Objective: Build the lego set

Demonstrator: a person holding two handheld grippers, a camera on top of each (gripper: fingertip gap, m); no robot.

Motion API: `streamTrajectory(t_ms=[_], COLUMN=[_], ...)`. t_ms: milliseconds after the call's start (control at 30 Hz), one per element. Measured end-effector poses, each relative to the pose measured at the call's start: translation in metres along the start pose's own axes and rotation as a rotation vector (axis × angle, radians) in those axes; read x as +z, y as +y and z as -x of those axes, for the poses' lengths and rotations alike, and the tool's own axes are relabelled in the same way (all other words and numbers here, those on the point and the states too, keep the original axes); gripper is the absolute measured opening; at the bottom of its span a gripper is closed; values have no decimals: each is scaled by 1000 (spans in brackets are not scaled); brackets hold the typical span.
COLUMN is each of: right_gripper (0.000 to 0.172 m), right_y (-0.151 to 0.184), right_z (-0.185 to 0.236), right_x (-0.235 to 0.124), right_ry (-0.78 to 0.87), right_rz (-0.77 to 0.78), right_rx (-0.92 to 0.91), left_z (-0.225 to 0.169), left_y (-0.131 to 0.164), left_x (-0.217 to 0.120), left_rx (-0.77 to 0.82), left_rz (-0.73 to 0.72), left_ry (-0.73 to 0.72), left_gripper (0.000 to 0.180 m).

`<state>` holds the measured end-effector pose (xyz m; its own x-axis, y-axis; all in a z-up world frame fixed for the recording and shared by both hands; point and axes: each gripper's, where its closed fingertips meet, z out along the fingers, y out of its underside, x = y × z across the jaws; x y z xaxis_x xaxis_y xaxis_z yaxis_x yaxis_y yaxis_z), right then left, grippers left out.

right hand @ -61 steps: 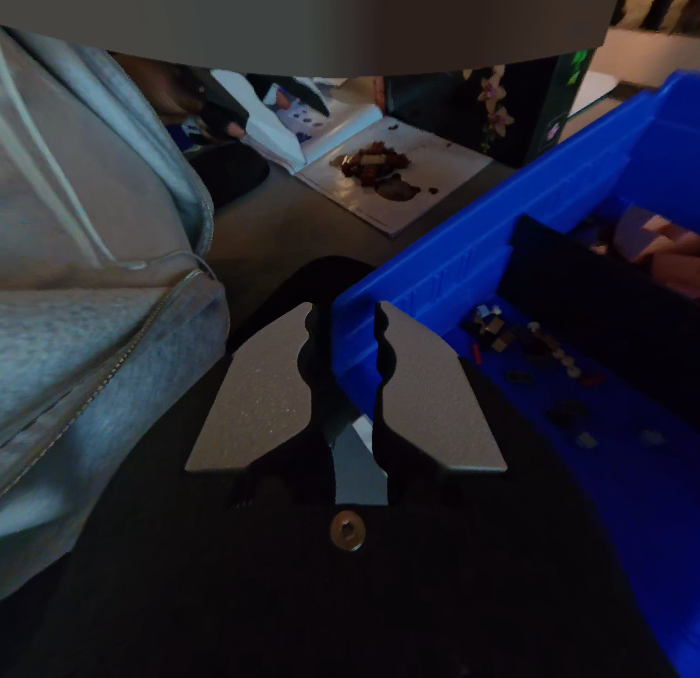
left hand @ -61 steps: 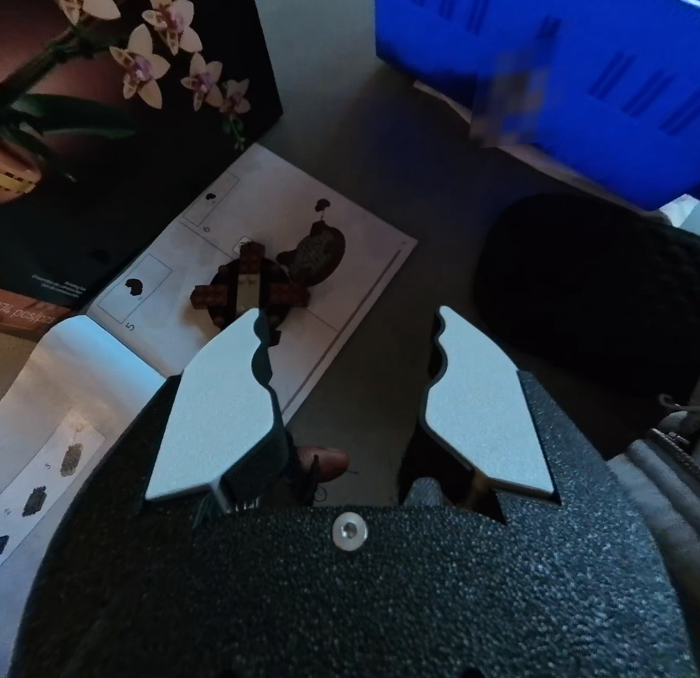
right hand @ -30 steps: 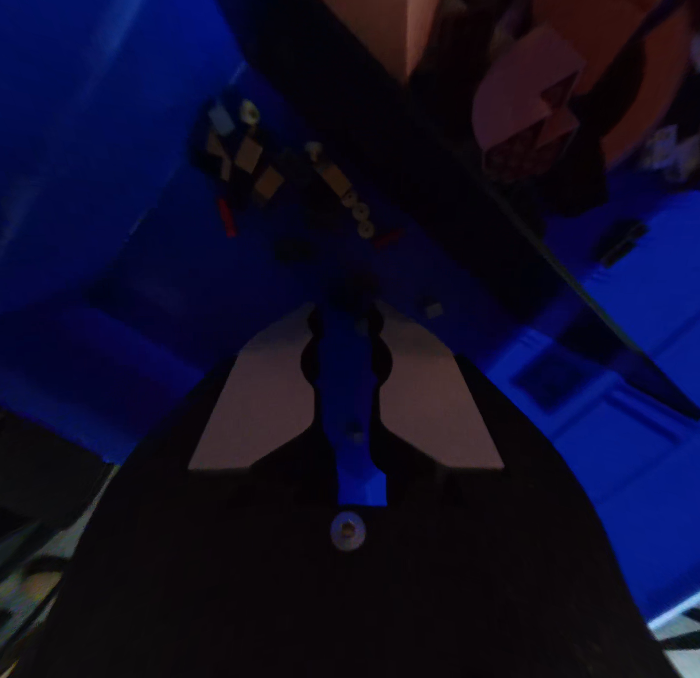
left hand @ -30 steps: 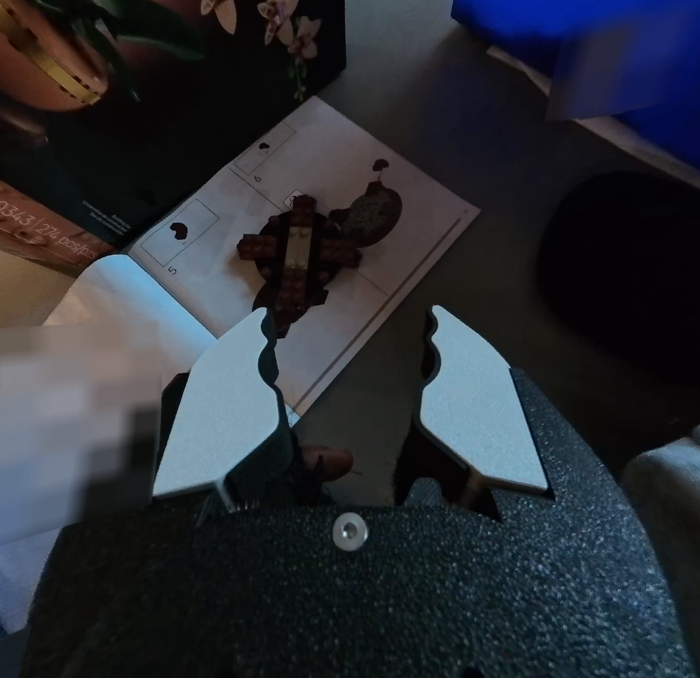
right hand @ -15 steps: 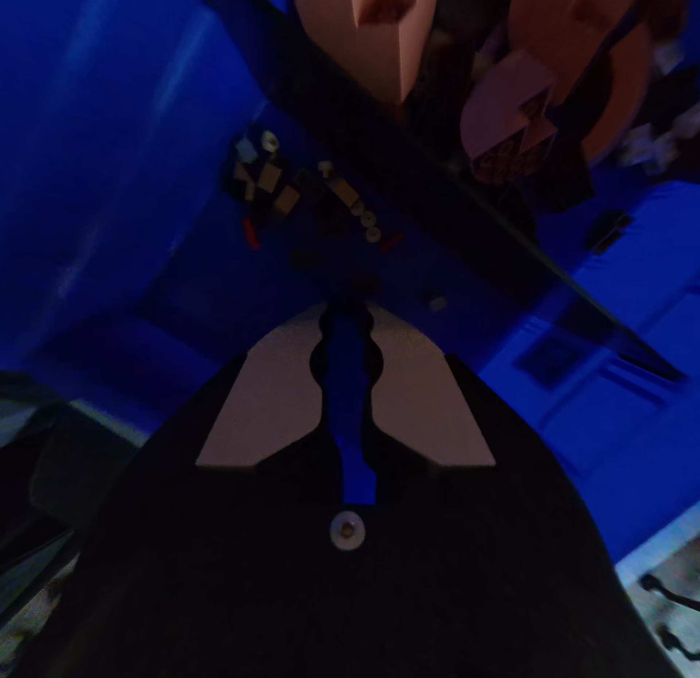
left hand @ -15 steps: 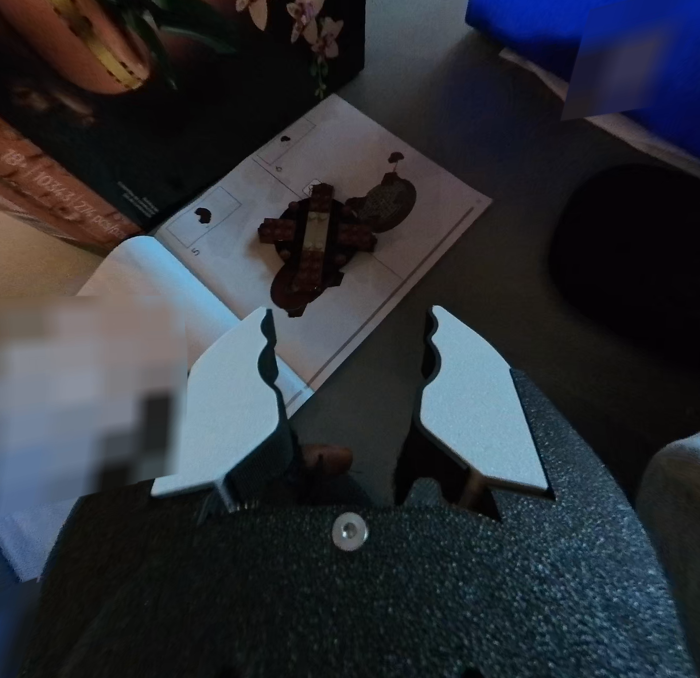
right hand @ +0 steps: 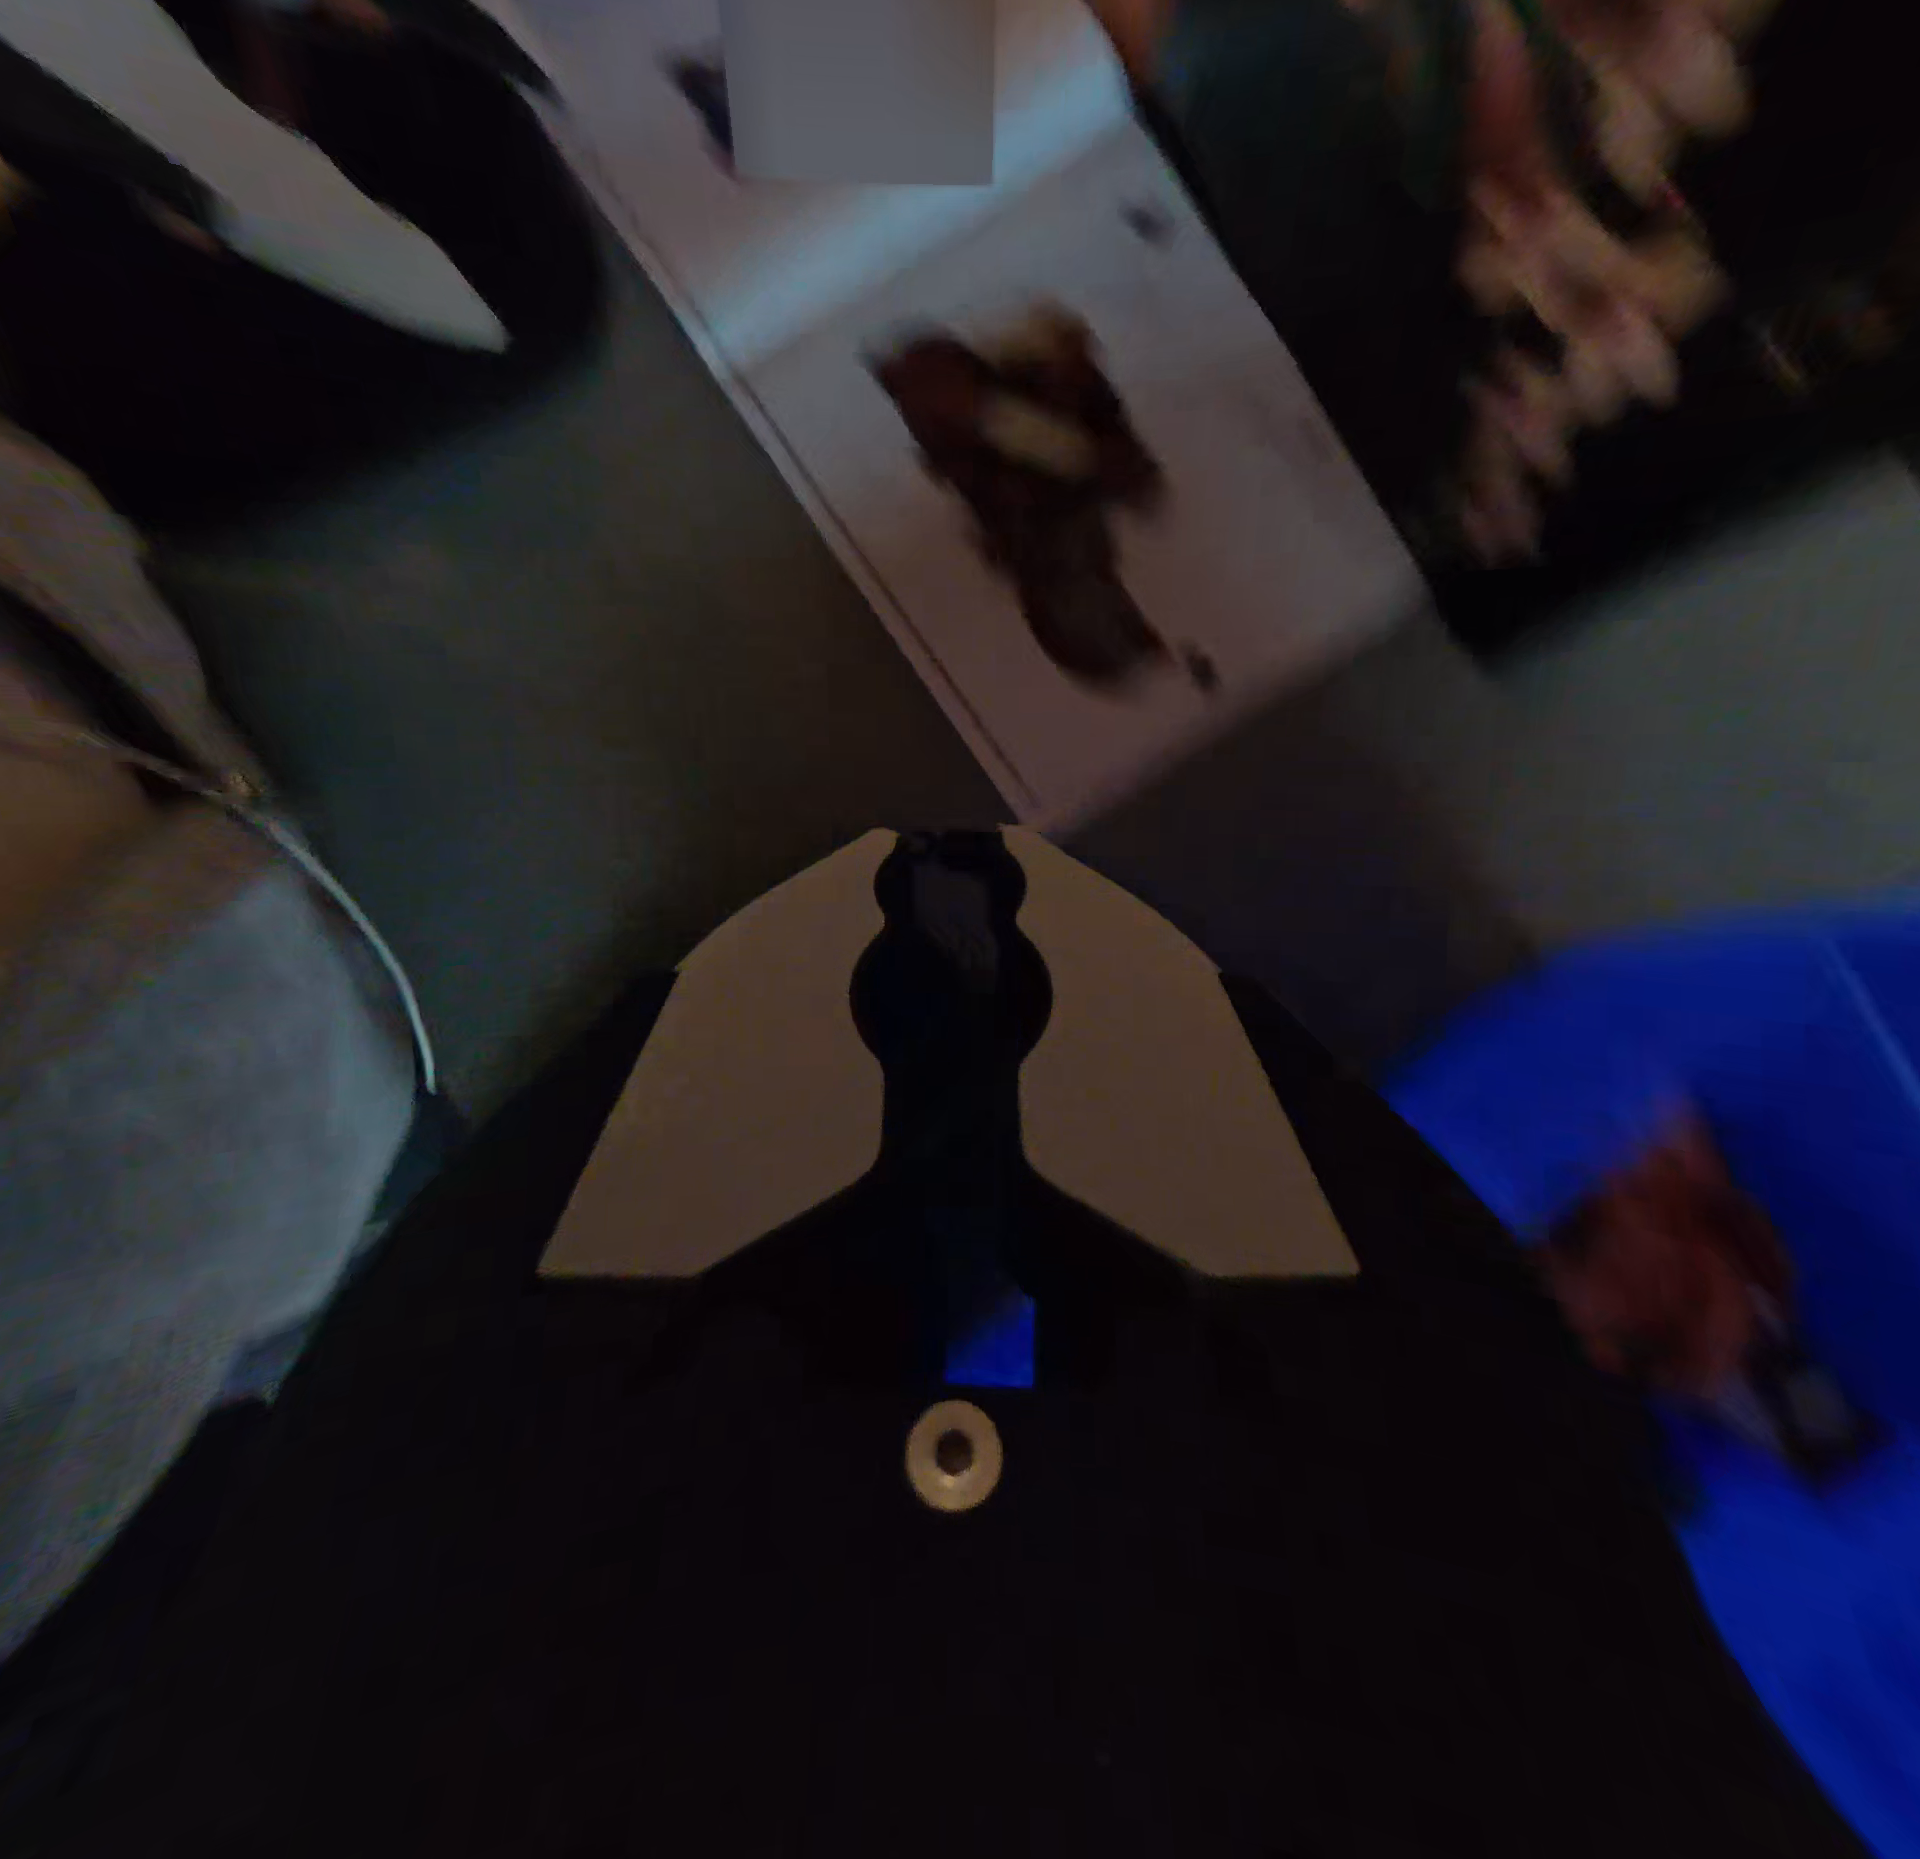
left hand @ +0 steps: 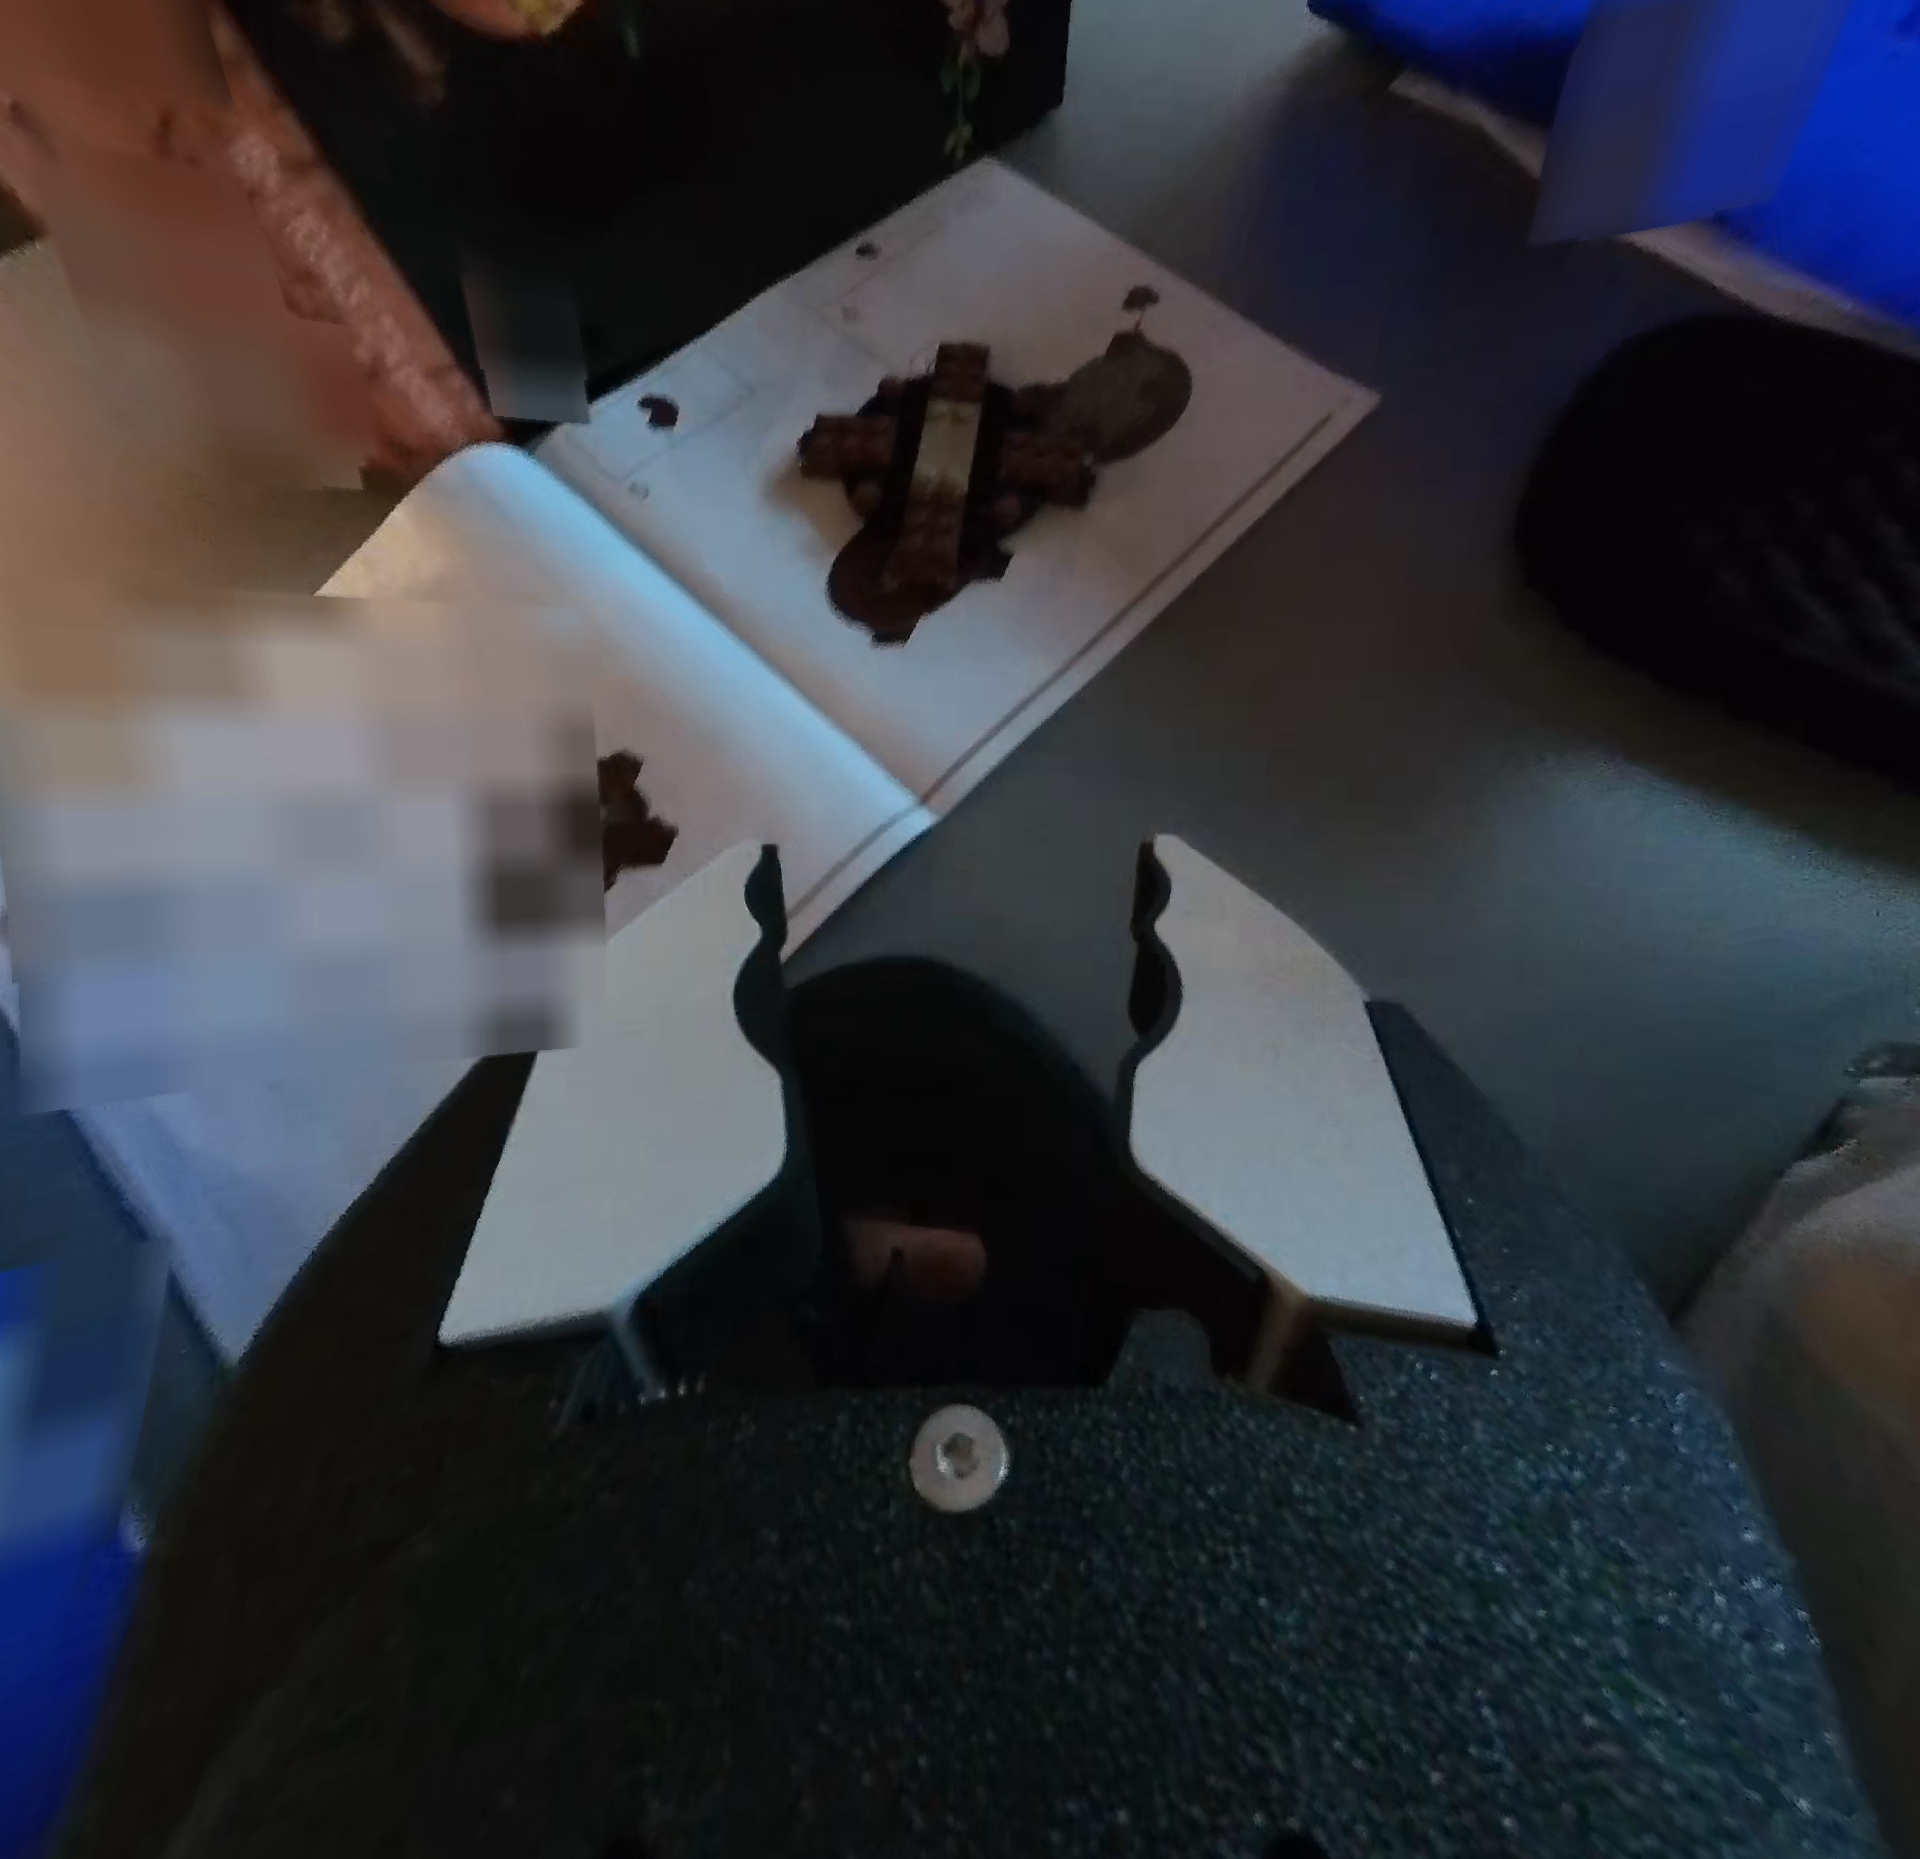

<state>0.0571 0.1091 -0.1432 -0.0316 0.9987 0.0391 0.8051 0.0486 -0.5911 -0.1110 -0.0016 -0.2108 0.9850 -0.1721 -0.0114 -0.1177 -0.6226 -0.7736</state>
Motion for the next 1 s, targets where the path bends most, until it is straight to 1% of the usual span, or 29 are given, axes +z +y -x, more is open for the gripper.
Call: streamTrajectory(t_ms=[200,300,367,500,600,733,1000], right_gripper=[11,11,12,11,11,12,12], right_y=[-70,-94,-102,-107,-108,-97,-84], right_z=[50,65,70,74,72,64,69], right_x=[83,110,126,147,150,154,174], right_ry=[-184,-239,-244,-212,-183,-122,-168], right_rz=[-162,-195,-182,-137,-133,-81,-1], right_rx=[23,19,-6,-52,-47,-69,-87], left_z=[25,24,24,26,25,30,28], left_y=[21,25,28,31,27,28,32], left_x=[-6,-8,-7,-5,-6,-7,-15], left_rx=[36,16,-8,-46,-73,-78,-106], left_rz=[63,44,31,14,-11,6,18], left_ry=[-41,-7,10,21,38,16,-12], left_gripper=[57,47,39,33,42,49,51])
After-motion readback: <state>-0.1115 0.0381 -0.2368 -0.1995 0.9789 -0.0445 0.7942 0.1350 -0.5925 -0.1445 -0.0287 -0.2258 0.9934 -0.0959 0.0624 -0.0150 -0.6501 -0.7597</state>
